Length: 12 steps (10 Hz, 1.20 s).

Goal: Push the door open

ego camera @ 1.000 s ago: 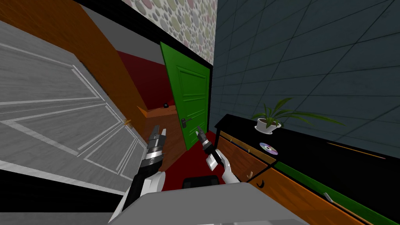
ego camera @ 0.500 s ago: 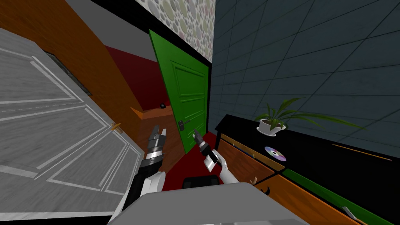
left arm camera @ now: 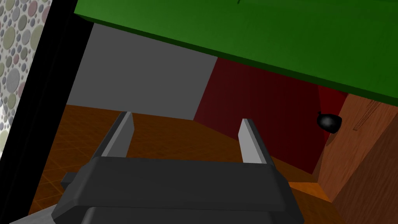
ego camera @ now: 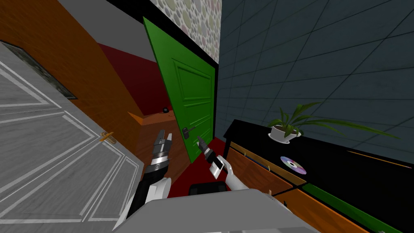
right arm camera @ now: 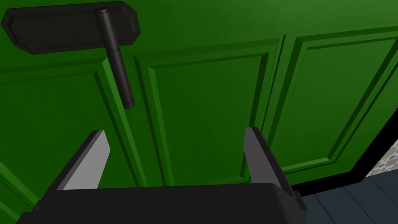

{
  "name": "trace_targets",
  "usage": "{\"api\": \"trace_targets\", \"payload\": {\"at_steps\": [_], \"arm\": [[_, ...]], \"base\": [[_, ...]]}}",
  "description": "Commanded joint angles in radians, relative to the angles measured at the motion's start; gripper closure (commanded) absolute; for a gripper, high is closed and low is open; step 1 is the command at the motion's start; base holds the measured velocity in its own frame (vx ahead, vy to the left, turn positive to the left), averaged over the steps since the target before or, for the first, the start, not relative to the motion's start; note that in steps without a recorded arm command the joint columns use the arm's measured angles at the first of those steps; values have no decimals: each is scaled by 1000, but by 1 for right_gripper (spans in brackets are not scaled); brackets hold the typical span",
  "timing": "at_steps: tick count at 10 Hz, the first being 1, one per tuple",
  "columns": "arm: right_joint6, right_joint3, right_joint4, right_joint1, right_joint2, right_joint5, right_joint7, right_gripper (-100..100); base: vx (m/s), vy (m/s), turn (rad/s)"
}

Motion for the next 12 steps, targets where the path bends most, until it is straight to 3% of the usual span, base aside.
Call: {"api": "trace_targets", "payload": {"at_steps": [1, 11, 12], "arm": [[0, 21, 33, -19, -1, -1, -7, -100], [12, 159, 228, -143, 0, -11, -47, -100], [12, 151, 212, -133, -1, -10, -44, -100]], "base": [[134, 37, -52], [138, 40, -66], [60, 15, -14]]}}
